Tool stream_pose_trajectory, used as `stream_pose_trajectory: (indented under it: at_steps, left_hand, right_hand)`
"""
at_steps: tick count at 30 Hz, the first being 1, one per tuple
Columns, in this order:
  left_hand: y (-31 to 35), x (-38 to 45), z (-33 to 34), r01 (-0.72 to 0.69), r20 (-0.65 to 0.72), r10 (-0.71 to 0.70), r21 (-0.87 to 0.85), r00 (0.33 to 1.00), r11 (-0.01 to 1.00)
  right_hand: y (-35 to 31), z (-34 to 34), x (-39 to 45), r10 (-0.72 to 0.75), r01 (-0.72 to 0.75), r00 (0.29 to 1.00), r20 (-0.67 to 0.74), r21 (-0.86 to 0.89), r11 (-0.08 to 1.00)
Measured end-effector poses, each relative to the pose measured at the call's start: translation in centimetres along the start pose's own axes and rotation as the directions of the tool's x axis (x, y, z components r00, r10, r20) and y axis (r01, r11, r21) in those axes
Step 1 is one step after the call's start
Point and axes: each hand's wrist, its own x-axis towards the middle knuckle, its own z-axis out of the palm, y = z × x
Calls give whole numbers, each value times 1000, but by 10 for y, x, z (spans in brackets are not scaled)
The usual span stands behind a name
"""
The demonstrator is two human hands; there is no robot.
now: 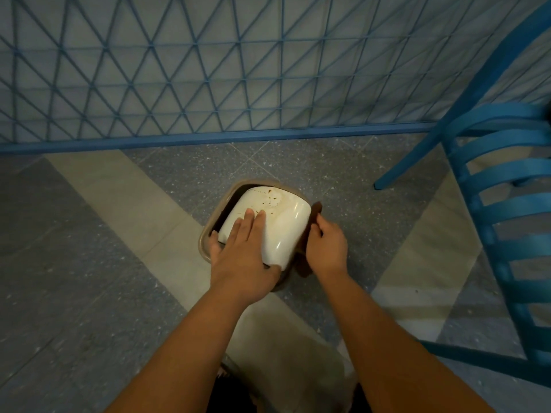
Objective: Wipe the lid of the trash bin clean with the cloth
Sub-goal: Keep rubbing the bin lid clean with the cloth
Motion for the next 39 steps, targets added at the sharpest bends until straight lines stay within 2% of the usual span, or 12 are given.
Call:
stream_pose_trajectory:
  at_steps: [2, 6, 10, 12, 15, 19, 26, 29, 31, 33, 36, 39]
  left_hand:
    - [0, 0, 1, 1, -8, -1, -7, 1000, 1000]
    - [0, 0, 2, -2, -10, 2, 2, 1000, 1000]
    - [1, 0, 1, -6, -21, 5, -11, 1000, 1000]
    - [1, 0, 1, -6, -7, 6, -21, 1000, 1000]
    - [1, 0, 1, -2, 19, 3, -19, 1000, 1000]
    - [-1, 1, 0, 7, 42, -6, -11, 999, 1000]
    - [-10, 1, -2, -4, 77, 4, 3, 997, 1000]
    - [-9, -14, 0, 115, -39, -121, -125, 992, 985]
    - [-8, -25, 3, 228, -128, -255, -198, 958, 953]
    - [-7, -30, 5, 320, -131, -367, -281, 921, 905]
    - [-4, -33, 7, 386, -57, -440, -388, 896, 837]
    - [-7, -34, 9, 358, -100, -444, -449, 890, 818]
  right_hand:
    - [9, 5, -12, 15, -14, 1000, 9, -21, 1000]
    - [23, 15, -58, -4, 3, 1000, 20, 52, 999]
    - [12, 14, -81, -213, 220, 975, -61, 169, 961]
    - [-4, 11, -67, -351, 356, 933, -76, 65, 932]
    - [-29, 5, -25, -450, 440, 892, -36, -153, 885]
    - [-37, -4, 17, -430, 431, 901, 57, -227, 874]
    - [-25, -18, 17, -336, 345, 935, 110, -78, 935]
    - [-16, -24, 9, -272, 281, 957, 102, -97, 955]
    - [-12, -26, 5, -231, 239, 969, 83, -115, 964]
    - [-9, -26, -2, -229, 236, 971, 69, -126, 964]
    - [-3, -25, -18, -294, 298, 954, 50, -149, 943]
    - [-4, -25, -33, -452, 455, 889, 72, -225, 861]
